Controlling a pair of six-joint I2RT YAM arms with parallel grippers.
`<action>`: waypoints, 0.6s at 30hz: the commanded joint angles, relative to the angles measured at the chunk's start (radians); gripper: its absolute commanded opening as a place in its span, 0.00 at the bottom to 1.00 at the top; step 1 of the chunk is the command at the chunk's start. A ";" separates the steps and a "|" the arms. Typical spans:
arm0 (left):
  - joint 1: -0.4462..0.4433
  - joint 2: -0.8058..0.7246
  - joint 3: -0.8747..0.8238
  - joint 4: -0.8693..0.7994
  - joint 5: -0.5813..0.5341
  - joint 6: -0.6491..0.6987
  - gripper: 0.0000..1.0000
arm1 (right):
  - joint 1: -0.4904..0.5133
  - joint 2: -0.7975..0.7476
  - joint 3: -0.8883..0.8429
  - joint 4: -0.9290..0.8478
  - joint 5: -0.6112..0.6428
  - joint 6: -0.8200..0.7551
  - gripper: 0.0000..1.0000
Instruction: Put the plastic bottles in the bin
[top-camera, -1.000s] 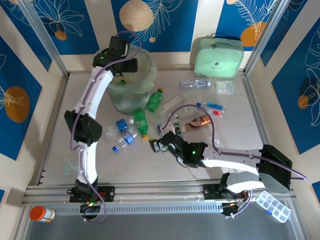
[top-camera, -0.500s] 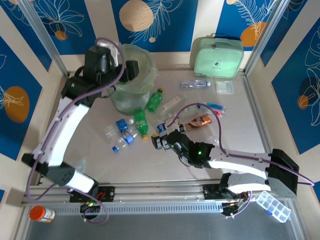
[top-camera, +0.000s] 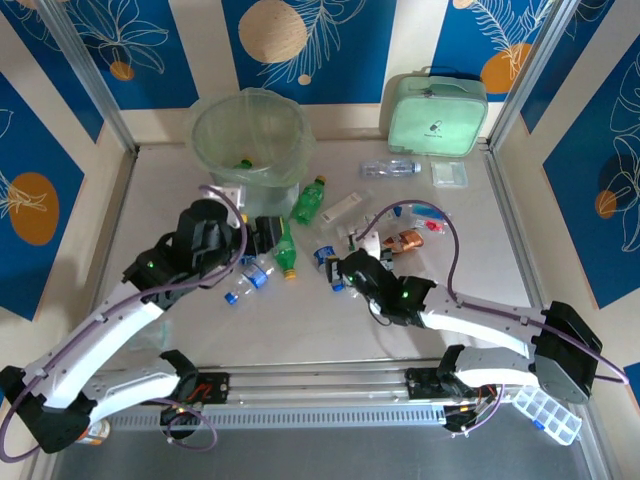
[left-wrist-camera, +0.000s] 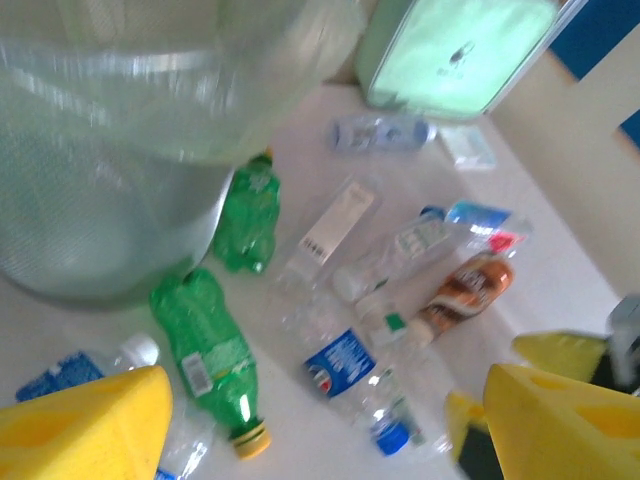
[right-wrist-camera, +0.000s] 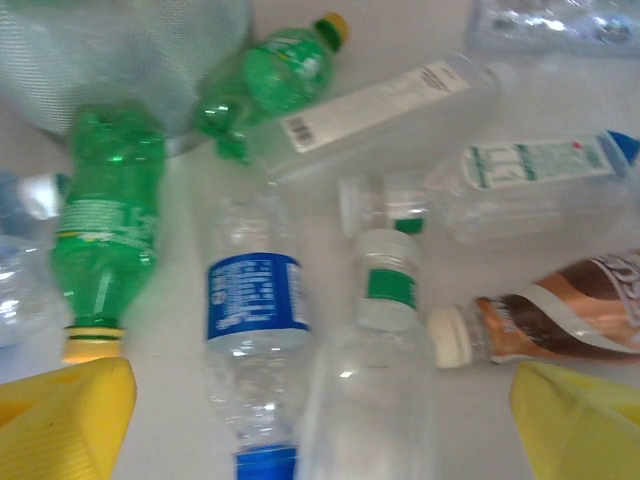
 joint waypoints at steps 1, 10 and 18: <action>-0.009 -0.057 -0.104 0.162 -0.007 0.016 0.82 | -0.058 0.030 0.056 -0.126 -0.053 0.134 0.97; -0.010 -0.103 -0.414 0.428 -0.053 0.017 0.82 | -0.119 0.204 0.210 -0.355 -0.142 0.252 0.96; -0.010 -0.075 -0.436 0.470 -0.033 0.005 0.82 | -0.134 0.362 0.291 -0.402 -0.247 0.271 0.91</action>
